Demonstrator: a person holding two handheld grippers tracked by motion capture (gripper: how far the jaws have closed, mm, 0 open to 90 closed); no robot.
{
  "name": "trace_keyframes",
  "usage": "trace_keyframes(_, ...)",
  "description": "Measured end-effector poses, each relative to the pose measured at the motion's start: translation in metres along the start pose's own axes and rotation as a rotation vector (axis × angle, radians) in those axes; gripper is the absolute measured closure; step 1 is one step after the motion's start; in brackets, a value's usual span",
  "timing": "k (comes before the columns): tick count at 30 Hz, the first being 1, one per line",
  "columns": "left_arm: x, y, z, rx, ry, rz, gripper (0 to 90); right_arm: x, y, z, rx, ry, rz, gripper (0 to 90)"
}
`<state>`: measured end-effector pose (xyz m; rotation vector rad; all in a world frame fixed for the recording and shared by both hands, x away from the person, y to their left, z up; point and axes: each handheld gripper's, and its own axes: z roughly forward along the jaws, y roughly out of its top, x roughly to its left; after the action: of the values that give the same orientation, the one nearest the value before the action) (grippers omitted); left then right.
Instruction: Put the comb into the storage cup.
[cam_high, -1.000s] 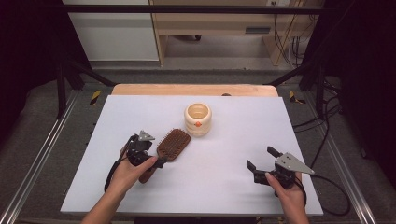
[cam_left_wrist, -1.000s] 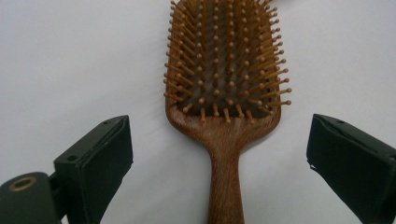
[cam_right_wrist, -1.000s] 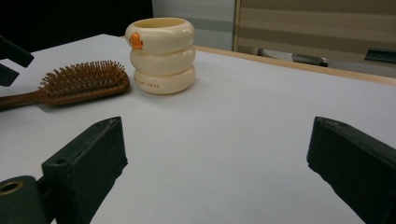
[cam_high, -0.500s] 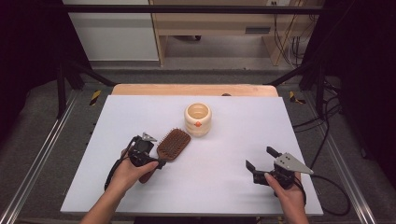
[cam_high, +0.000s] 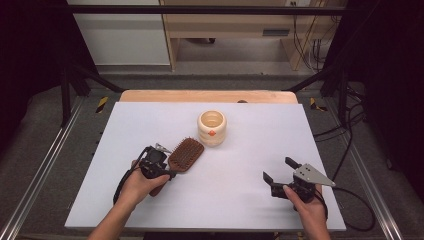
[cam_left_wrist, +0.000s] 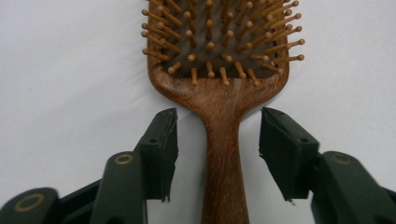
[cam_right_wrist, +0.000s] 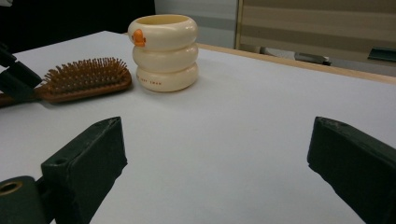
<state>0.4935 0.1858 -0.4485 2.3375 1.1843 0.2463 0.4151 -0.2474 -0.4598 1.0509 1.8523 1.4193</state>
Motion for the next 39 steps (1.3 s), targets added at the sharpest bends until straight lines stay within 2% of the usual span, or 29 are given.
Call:
trace_keyframes(2, -0.001, 0.000, 0.001, -0.001, -0.009, -0.001, 51.0, 0.000, 0.000, 0.000, 0.002, 0.001, 0.000, 4.6)
trace_keyframes(8, -0.001, 0.001, 0.005, 0.033, 0.013, 0.016, 55.9, 0.001, 0.000, 0.000, 0.003, 0.002, -0.001, 4.6)
trace_keyframes(12, -0.001, 0.001, 0.007, 0.045, 0.006, 0.015, 57.5, 0.000, 0.000, 0.000, 0.002, 0.001, -0.001, 4.6)
trace_keyframes(22, -0.005, 0.003, 0.007, 0.078, 0.028, 0.047, 65.0, 0.001, 0.000, 0.000, 0.004, 0.007, -0.012, 4.6)
trace_keyframes(29, -0.012, 0.004, 0.008, 0.097, 0.065, 0.084, 67.0, 0.002, 0.001, 0.001, 0.007, 0.008, -0.013, 4.6)
trace_keyframes(39, -0.009, 0.007, 0.008, 0.121, 0.048, 0.079, 67.2, 0.002, 0.000, 0.001, 0.012, 0.011, -0.012, 4.6)
